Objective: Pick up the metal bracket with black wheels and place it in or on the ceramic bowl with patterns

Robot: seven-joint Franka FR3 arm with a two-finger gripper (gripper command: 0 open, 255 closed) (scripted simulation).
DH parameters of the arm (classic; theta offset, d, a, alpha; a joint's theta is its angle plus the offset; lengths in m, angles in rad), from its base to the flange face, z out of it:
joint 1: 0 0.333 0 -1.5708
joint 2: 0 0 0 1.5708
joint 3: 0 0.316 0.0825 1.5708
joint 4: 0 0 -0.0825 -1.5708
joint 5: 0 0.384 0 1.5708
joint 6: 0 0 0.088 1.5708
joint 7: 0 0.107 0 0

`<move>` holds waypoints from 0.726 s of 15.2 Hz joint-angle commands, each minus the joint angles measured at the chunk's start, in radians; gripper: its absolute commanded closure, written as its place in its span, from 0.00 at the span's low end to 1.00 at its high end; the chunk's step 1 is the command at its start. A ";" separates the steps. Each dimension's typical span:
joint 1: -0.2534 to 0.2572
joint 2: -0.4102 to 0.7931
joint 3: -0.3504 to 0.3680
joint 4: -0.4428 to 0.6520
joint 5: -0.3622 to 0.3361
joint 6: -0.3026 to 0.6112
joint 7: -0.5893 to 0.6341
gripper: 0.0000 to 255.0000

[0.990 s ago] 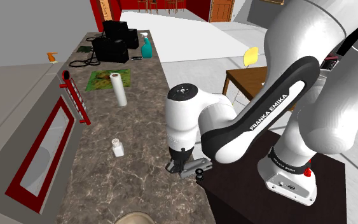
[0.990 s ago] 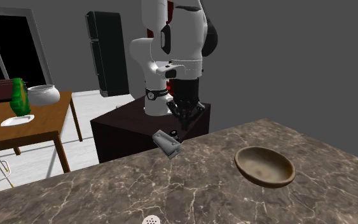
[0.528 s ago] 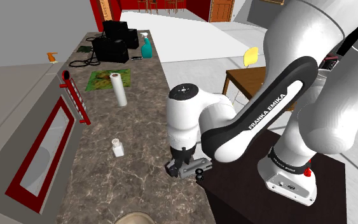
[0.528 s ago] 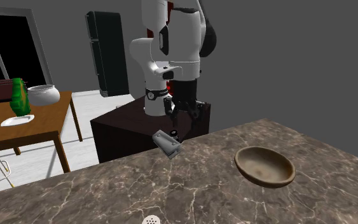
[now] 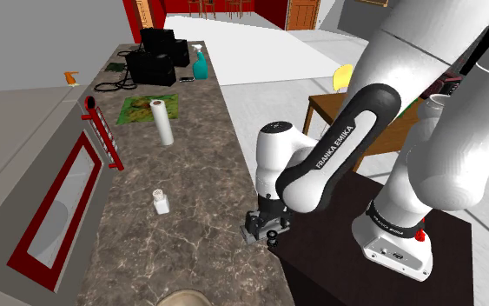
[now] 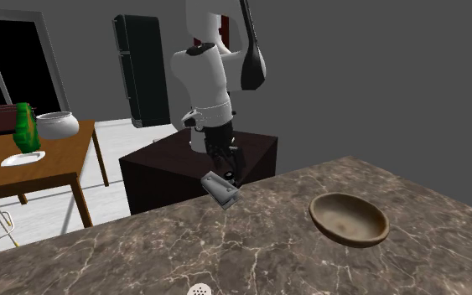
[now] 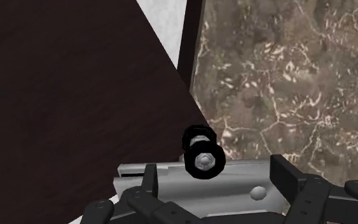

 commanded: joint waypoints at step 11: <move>0.012 0.161 0.007 -0.004 0.054 0.161 -0.022 0.00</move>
